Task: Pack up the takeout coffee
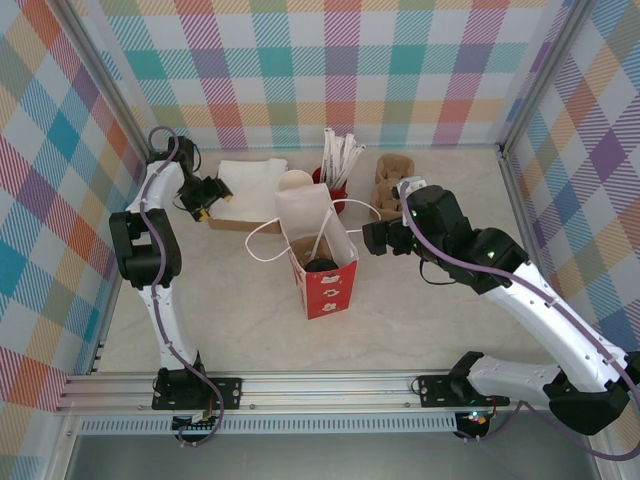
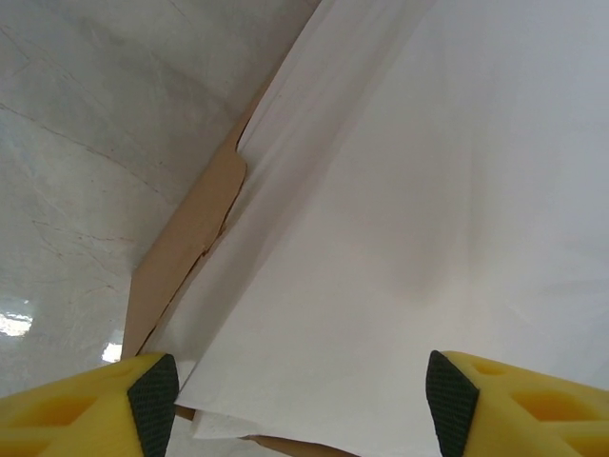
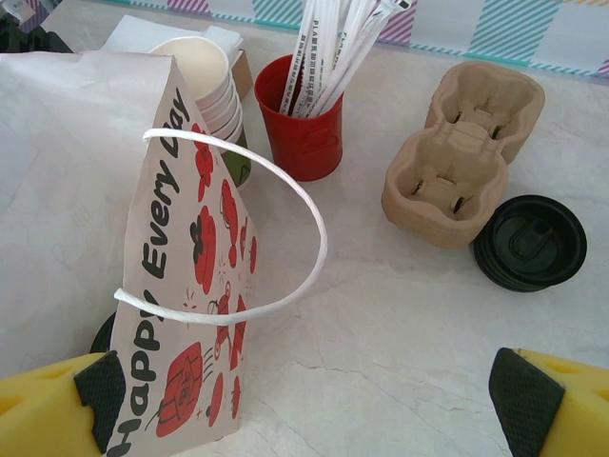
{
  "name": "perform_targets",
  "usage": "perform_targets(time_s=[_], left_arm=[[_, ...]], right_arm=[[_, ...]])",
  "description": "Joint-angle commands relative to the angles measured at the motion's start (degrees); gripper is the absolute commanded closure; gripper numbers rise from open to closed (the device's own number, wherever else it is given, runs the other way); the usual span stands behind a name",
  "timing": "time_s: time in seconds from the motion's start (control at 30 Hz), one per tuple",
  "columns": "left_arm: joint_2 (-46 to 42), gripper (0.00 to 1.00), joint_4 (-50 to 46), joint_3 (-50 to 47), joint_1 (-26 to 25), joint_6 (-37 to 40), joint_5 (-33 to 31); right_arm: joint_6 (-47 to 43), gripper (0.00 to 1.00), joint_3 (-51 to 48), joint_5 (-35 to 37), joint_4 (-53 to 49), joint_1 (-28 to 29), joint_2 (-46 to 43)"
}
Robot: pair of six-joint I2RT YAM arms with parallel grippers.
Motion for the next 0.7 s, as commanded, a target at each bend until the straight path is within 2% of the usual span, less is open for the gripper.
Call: perform_targets(time_s=[0.0, 0.43, 0.67], left_arm=[[1.6, 0.33, 0.7, -0.1, -0.1, -0.5, 2.8], [1.8, 0.62, 1.3, 2.5, -0.7, -0.5, 4.4], [1.6, 0.63, -0.1, 3.8, -0.8, 0.3, 2.6]], right_arm=[[0.3, 0.0, 0.0, 0.2, 0.3, -0.1, 0.3], [0.4, 0.0, -0.4, -0.5, 0.7, -0.2, 0.8], [0.6, 0.0, -0.7, -0.7, 0.5, -0.2, 0.8]])
